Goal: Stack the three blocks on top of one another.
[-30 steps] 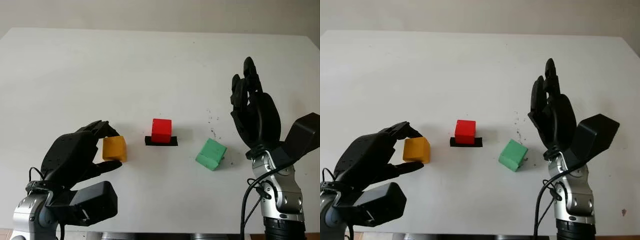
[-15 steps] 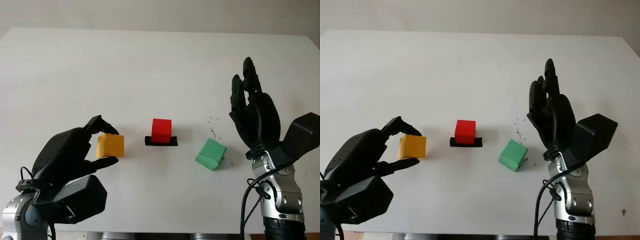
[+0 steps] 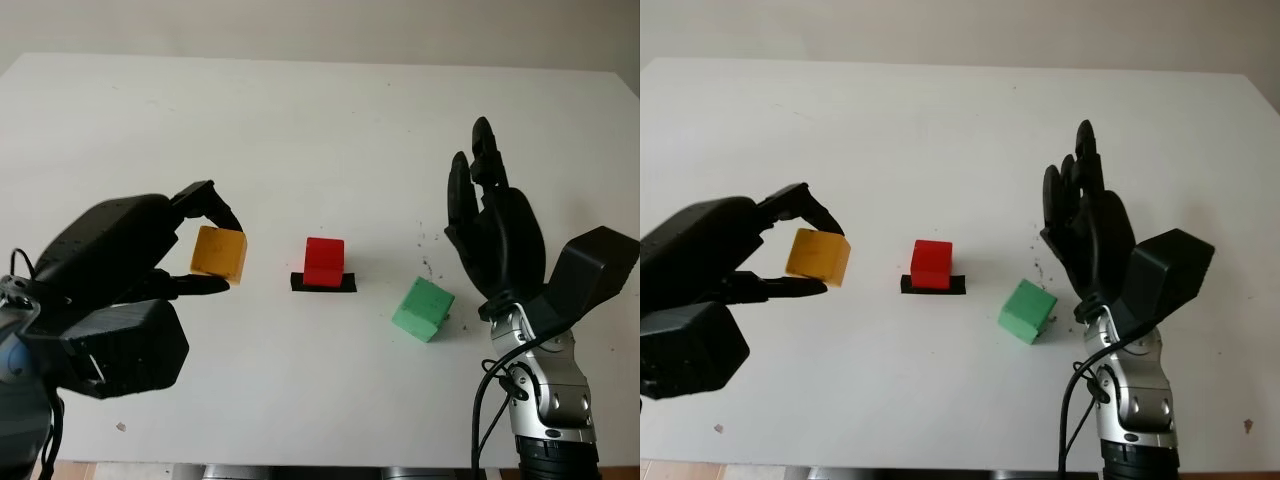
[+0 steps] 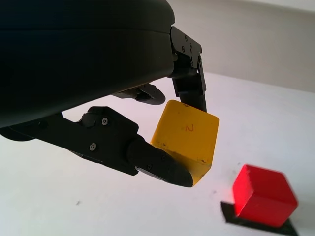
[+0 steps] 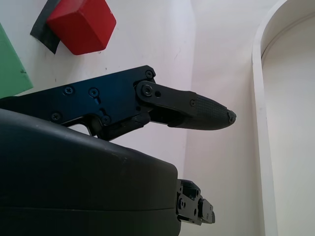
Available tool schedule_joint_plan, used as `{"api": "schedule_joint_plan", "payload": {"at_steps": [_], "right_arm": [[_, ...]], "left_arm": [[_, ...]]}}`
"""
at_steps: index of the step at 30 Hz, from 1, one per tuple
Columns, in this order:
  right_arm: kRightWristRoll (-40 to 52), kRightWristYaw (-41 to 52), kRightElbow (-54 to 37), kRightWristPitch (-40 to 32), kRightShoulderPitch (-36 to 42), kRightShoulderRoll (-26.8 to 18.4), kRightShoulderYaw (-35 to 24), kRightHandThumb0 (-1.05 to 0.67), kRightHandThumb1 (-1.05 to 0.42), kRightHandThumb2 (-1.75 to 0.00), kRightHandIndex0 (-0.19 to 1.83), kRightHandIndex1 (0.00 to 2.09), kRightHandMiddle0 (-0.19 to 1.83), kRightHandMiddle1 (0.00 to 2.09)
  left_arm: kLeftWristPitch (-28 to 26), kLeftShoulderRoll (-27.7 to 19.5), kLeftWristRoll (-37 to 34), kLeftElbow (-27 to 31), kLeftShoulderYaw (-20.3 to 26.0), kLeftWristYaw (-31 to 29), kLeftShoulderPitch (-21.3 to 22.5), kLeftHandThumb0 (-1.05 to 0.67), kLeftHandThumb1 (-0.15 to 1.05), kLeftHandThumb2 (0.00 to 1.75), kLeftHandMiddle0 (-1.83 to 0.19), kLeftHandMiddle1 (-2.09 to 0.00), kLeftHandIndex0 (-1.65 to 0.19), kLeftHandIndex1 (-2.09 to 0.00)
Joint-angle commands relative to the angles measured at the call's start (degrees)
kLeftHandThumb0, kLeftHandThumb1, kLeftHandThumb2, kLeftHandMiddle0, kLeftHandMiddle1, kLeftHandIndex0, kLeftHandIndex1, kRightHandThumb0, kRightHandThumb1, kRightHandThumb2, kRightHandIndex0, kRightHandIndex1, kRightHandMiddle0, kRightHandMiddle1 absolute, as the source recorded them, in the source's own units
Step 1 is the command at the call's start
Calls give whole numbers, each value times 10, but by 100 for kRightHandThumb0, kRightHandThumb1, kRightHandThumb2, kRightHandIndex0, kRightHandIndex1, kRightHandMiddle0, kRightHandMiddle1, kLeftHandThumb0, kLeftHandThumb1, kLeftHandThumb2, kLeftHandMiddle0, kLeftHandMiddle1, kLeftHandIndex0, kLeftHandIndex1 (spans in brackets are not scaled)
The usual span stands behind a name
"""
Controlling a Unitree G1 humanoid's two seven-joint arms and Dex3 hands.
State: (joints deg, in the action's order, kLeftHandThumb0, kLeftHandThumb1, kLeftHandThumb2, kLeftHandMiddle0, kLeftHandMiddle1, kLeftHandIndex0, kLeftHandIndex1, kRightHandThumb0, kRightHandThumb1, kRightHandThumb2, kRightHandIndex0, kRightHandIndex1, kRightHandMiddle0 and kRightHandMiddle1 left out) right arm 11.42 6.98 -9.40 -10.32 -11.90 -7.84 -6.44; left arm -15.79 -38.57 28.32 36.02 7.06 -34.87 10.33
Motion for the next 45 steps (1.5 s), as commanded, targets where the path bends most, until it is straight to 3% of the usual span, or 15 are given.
{"api": "schedule_joint_plan", "payload": {"at_steps": [1, 7, 15, 22, 30, 36, 45], "right_arm": [[-3, -5, -15, -4, 6, 4, 2, -61, -105, -62, -19, 0, -19, 0], [-3, -9, -20, -11, 9, 8, 4, -60, -105, -62, -19, 0, -19, 0], [-6, -8, -14, 2, 11, 12, 8, -61, -105, -61, -19, 0, -19, 0], [-22, -13, -3, 8, 11, 16, 14, -63, -105, -58, -19, 0, -19, 0], [-29, -6, 10, 15, 4, 11, 14, -63, -105, -58, -19, 0, -19, 0], [-40, -11, 9, 8, 0, 14, 16, -62, -105, -58, -19, 0, -19, 0], [-41, -17, 5, 3, 1, 22, 16, -62, -105, -57, -19, 0, -19, 0]], "left_arm": [[-4, 0, -8, -8, -15, -1, 31, -35, 101, 5, -42, -5, -36, -131], [-40, 13, -17, -38, -64, -6, 105, -36, 100, 5, -37, -3, -39, -130], [-113, 41, 28, -94, -142, -4, 204, -34, 97, 5, -40, -6, -40, -144], [-135, 86, 59, -124, -184, 30, 210, -40, 103, 6, -42, -6, -31, -173], [-160, 112, 28, -136, -195, 17, 201, -35, 105, 10, -36, -4, -21, -171], [-214, 109, 11, -122, -203, -24, 210, -33, 105, 9, -31, -3, -19, -175], [-211, 90, 3, -129, -217, -43, 218, -35, 105, 8, -33, -5, -21, -175]]}}
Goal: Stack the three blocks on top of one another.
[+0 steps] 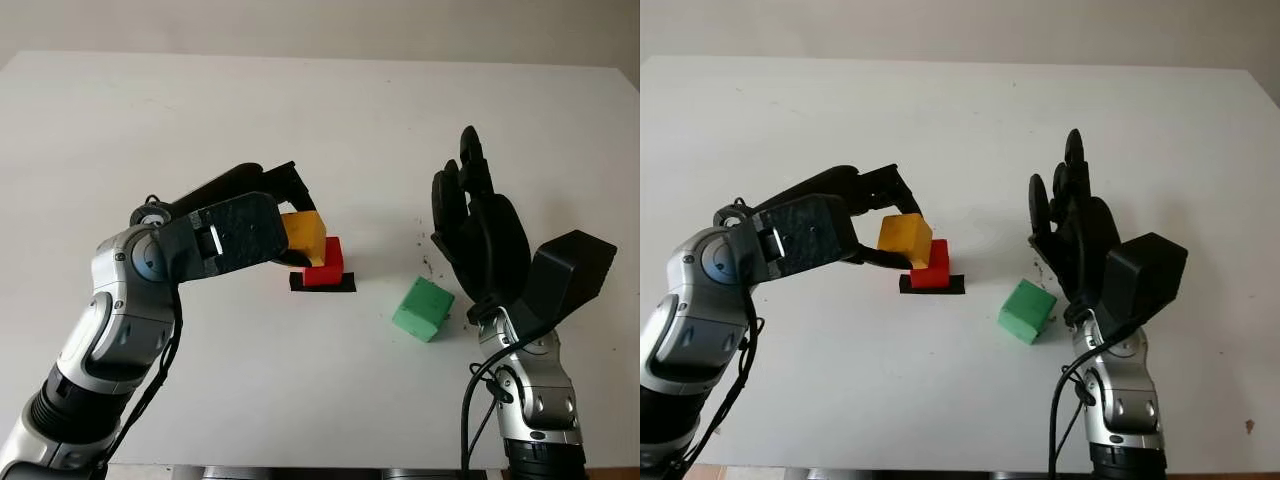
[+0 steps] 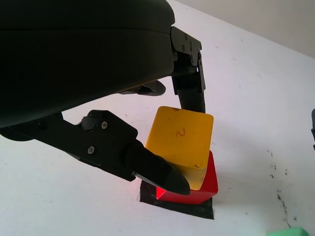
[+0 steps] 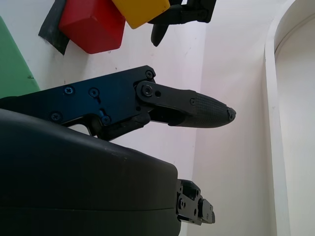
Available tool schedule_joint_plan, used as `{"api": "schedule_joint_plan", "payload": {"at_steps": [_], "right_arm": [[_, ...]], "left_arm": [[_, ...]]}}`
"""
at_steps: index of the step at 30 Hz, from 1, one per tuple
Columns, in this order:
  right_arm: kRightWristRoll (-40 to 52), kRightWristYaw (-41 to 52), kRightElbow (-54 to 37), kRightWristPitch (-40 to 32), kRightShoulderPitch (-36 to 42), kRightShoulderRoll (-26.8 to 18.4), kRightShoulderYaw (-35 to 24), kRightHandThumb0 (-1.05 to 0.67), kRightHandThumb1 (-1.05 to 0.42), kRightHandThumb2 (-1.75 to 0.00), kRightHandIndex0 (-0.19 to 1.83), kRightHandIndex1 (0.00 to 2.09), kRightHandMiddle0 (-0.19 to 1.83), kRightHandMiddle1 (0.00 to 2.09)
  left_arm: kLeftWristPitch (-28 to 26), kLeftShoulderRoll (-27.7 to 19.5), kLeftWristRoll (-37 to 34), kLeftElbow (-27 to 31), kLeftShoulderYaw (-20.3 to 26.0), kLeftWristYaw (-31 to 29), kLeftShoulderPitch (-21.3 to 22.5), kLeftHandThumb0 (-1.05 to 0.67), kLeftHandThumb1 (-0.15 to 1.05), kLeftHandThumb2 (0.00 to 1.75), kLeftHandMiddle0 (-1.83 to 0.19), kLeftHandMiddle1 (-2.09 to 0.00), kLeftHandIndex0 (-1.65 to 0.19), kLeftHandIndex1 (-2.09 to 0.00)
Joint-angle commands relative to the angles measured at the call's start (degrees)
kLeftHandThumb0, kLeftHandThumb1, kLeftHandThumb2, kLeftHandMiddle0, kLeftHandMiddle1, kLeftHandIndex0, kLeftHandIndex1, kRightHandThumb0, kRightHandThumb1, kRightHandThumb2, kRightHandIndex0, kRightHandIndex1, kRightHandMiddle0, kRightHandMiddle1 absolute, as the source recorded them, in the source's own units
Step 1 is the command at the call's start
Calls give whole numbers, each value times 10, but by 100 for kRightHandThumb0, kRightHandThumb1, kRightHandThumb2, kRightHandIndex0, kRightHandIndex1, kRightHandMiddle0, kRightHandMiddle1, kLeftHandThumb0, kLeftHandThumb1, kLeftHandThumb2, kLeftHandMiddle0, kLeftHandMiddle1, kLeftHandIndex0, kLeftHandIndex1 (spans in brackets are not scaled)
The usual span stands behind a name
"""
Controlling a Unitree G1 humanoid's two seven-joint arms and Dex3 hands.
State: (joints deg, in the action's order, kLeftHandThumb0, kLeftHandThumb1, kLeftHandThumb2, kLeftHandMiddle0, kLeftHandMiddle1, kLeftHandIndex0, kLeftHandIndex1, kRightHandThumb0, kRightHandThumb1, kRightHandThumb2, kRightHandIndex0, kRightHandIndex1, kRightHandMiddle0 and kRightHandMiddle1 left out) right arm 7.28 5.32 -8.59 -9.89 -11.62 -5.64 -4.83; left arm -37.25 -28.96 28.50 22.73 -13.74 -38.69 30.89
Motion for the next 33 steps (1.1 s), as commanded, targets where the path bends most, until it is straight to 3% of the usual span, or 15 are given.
{"api": "schedule_joint_plan", "payload": {"at_steps": [1, 12, 19, 26, 33], "right_arm": [[0, -1, -4, -1, -1, 0, 0, -62, -105, -56, -19, 0, -19, 0], [3, -5, -7, -1, 5, 6, 0, -62, -105, -53, -19, 0, -19, 0], [5, -3, -9, -4, 8, 7, 0, -62, -105, -54, -19, 0, -19, 0], [0, -8, -4, 2, 7, 11, 3, -62, -105, -54, -19, 0, -19, 0], [1, -7, -9, -3, 10, 12, 4, -63, -105, -53, -19, 0, -19, 0]], "left_arm": [[2, -9, 3, 3, -13, -7, 14, -35, 105, 9, -32, -5, -21, -176], [34, -9, 8, -22, -34, 2, 20, -36, 105, 10, -36, -7, -19, -191], [21, 5, 17, -31, -39, 10, 37, -38, 105, 11, -35, -7, -17, -195], [28, 6, 29, -36, -48, 11, 51, -38, 105, 12, -38, -8, -21, -179], [47, 11, 26, -43, -45, 19, 56, -37, 105, 10, -40, -11, -21, -176]]}}
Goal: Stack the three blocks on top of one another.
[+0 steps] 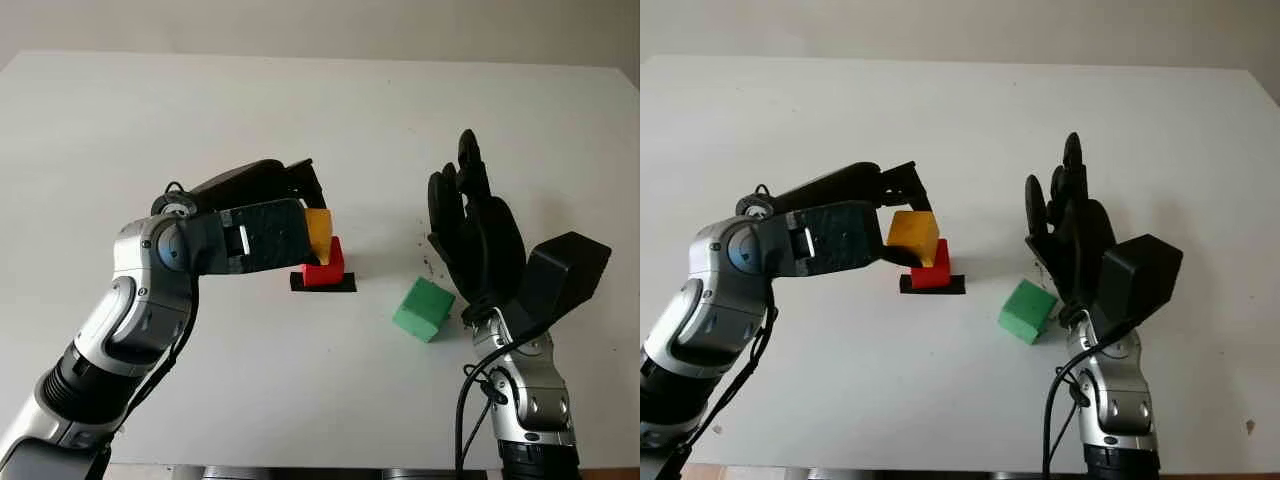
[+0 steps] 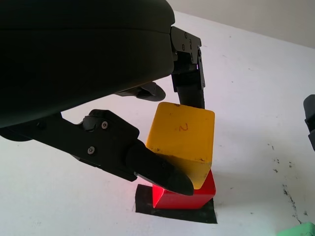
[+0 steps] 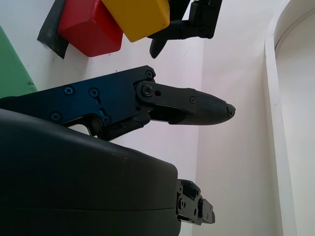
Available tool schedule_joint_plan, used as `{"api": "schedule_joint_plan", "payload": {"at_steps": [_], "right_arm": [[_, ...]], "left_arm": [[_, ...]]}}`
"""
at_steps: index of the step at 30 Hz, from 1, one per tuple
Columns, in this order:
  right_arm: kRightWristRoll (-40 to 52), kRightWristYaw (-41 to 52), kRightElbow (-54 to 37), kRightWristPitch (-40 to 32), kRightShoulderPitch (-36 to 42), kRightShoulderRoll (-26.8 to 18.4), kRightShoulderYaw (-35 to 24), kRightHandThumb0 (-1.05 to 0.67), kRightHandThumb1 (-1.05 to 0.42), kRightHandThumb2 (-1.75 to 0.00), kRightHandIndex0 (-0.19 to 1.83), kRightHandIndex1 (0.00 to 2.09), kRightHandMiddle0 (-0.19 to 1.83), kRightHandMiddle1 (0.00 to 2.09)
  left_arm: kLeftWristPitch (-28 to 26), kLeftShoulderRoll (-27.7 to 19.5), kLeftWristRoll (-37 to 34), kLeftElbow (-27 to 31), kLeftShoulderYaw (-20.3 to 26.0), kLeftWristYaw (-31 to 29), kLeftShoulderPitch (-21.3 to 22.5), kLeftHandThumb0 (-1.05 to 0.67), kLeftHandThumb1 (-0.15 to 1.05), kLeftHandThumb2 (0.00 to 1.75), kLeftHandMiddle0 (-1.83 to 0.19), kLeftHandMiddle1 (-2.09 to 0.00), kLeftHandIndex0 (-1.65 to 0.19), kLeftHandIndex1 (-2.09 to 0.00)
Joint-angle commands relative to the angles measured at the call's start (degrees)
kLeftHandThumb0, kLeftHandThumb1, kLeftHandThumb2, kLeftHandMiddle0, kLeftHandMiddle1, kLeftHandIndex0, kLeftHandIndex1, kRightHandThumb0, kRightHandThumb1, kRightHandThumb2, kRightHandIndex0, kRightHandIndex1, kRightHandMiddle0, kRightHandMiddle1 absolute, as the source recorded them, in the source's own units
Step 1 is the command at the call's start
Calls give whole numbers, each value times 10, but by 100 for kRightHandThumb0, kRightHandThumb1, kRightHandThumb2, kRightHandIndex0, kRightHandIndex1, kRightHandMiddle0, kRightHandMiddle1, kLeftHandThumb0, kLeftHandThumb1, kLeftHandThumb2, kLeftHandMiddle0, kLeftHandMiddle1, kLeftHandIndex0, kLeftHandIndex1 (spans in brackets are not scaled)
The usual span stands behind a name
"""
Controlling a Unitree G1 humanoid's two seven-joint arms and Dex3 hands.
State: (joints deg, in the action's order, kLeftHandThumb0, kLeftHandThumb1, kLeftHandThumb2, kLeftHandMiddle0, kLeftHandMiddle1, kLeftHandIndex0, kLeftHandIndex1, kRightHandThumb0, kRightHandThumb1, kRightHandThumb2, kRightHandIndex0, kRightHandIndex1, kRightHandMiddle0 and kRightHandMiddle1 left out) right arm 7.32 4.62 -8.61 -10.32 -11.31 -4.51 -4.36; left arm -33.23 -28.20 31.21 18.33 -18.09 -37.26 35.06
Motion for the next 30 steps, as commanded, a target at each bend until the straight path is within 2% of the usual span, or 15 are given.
{"api": "schedule_joint_plan", "payload": {"at_steps": [1, 16, 17, 19, 20, 28, 30], "right_arm": [[2, 0, -9, 1, 7, 1, 0, -63, -105, -53, -19, 0, -19, 0], [3, -1, -3, 6, 8, 5, -2, -65, -105, -51, -19, 0, -19, 0], [1, -1, -3, 5, 8, 4, -1, -65, -105, -51, -19, 0, -19, 0], [0, -2, -6, 1, 9, 4, 0, -65, -105, -51, -19, 0, -19, 0], [1, -1, -6, 0, 9, 5, 0, -65, -105, -51, -19, 0, -19, 0], [3, -3, -8, 1, 11, 6, 0, -65, -105, -51, -19, 0, -19, 0], [5, -3, -8, 2, 12, 7, -1, -64, -105, -51, -19, 0, -19, 0]], "left_arm": [[8, 3, 1, 0, -2, 3, 15, -37, 105, 11, -39, -11, -21, -177], [15, 11, 2, -5, 0, 6, 10, -36, 105, 8, -40, -16, -22, -178], [19, 11, 0, -5, 0, 8, 9, -35, 105, 7, -40, -22, -22, -179], [17, 12, -1, -4, 0, 6, 8, -35, 105, 7, -26, -53, -21, -180], [14, 12, -1, -3, -1, 3, 8, -35, 105, 8, -18, -61, -19, -181], [3, 14, -4, -4, -7, -8, 11, -37, 105, 9, -15, -70, -19, -184], [8, 12, -6, -5, -7, -9, 10, -37, 105, 9, -4, -112, -20, -185]]}}
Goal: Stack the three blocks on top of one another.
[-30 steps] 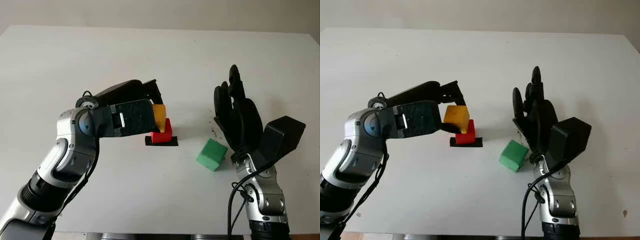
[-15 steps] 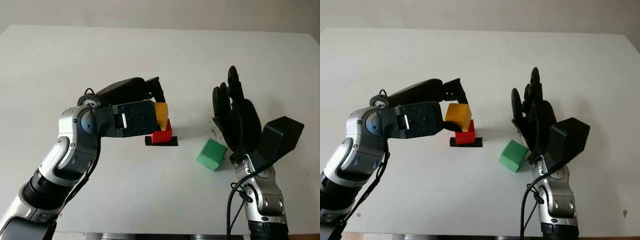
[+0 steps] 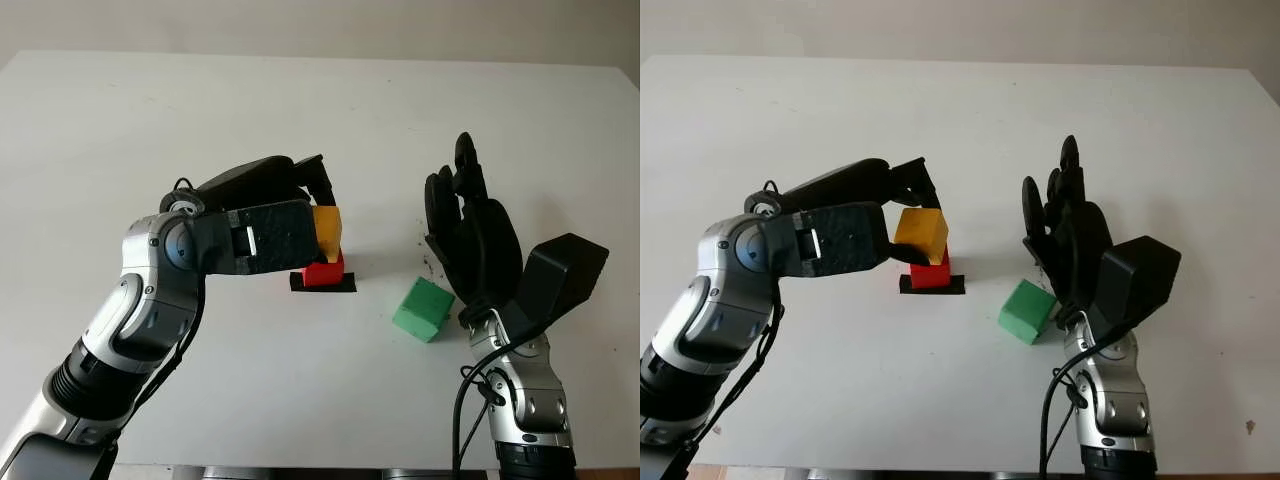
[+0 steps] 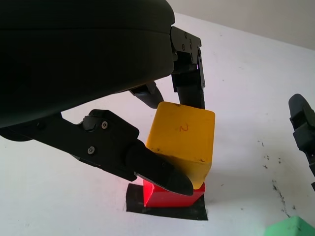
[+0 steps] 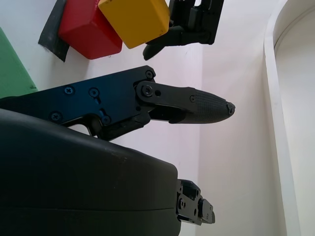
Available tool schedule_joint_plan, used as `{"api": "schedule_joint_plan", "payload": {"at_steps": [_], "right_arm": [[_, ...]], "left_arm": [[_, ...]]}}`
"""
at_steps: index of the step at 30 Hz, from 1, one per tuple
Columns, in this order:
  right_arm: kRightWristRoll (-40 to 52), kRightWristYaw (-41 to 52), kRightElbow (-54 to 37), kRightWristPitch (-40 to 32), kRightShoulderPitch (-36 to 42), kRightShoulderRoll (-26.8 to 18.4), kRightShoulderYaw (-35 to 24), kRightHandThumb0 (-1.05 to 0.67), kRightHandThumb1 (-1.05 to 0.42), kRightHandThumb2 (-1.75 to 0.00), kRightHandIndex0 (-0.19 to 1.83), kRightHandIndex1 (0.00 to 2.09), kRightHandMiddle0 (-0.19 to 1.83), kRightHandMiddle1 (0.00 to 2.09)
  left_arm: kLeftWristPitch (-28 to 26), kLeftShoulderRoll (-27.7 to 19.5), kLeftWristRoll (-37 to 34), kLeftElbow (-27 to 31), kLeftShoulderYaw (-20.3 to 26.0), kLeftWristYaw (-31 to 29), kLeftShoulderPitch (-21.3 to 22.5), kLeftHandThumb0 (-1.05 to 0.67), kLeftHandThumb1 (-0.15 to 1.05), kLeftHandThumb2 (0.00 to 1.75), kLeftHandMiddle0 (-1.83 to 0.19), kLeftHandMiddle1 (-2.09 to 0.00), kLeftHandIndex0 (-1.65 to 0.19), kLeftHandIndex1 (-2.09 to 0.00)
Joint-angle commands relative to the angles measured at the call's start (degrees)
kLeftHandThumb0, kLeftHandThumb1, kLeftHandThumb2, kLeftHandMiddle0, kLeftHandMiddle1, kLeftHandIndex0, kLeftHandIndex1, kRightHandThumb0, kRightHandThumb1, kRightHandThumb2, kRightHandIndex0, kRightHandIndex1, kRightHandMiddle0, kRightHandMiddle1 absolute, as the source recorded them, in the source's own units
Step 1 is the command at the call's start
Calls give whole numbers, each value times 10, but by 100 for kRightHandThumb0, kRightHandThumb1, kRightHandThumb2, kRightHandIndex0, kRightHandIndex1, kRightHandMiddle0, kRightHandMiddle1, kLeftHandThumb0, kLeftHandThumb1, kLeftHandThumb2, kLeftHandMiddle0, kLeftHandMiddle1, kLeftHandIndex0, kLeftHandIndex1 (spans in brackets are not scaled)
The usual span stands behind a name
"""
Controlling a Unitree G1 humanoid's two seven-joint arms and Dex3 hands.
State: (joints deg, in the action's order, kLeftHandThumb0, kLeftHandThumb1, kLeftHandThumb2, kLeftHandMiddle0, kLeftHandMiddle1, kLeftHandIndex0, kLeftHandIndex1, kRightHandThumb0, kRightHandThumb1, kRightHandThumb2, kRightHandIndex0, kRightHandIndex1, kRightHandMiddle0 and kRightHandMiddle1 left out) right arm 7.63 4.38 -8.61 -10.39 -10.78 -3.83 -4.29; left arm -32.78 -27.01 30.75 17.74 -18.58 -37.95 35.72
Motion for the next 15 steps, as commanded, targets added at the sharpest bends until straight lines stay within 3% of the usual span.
{"api": "schedule_joint_plan", "payload": {"at_steps": [1, 4, 6, 9, 12, 13, 15], "right_arm": [[2, -1, -7, 4, 7, 1, -2, -64, -105, -51, -19, 0, -19, 0], [6, 1, -7, 7, 8, 2, -4, -64, -105, -51, -19, 0, -19, 0], [6, 1, -6, 8, 9, 2, -4, -64, -105, -50, -19, 0, -19, 0], [4, 2, -5, 12, 9, 0, -3, -64, -105, -50, -19, 0, -19, 0], [4, 0, -7, 7, 9, 0, -3, -65, -105, -50, -19, 0, -19, 0], [4, -1, -7, 6, 9, 2, -3, -65, -105, -49, -19, 0, -19, 0], [7, -2, -7, 8, 9, 4, -4, -65, -105, -49, -19, 0, -19, 0]], "left_arm": [[4, -1, -2, 1, -2, -2, 4, -37, 105, 9, -2, -102, -19, -185], [3, -5, 7, 1, -8, -1, 4, -37, 105, 8, -13, -61, -17, -184], [6, -6, 9, 1, -7, 1, 2, -37, 105, 7, -18, -54, -18, -180], [13, -5, 6, -1, -2, 4, -4, -35, 105, 6, -11, -84, -21, -175], [8, -3, 2, -1, -2, -1, -4, -36, 105, 6, -7, -95, -21, -175], [6, -3, 0, 0, -1, -2, -4, -38, 105, 7, -1, -115, -19, -177], [5, -3, -1, 2, -2, -2, -7, -41, 105, 8, 3, -124, -17, -177]]}}
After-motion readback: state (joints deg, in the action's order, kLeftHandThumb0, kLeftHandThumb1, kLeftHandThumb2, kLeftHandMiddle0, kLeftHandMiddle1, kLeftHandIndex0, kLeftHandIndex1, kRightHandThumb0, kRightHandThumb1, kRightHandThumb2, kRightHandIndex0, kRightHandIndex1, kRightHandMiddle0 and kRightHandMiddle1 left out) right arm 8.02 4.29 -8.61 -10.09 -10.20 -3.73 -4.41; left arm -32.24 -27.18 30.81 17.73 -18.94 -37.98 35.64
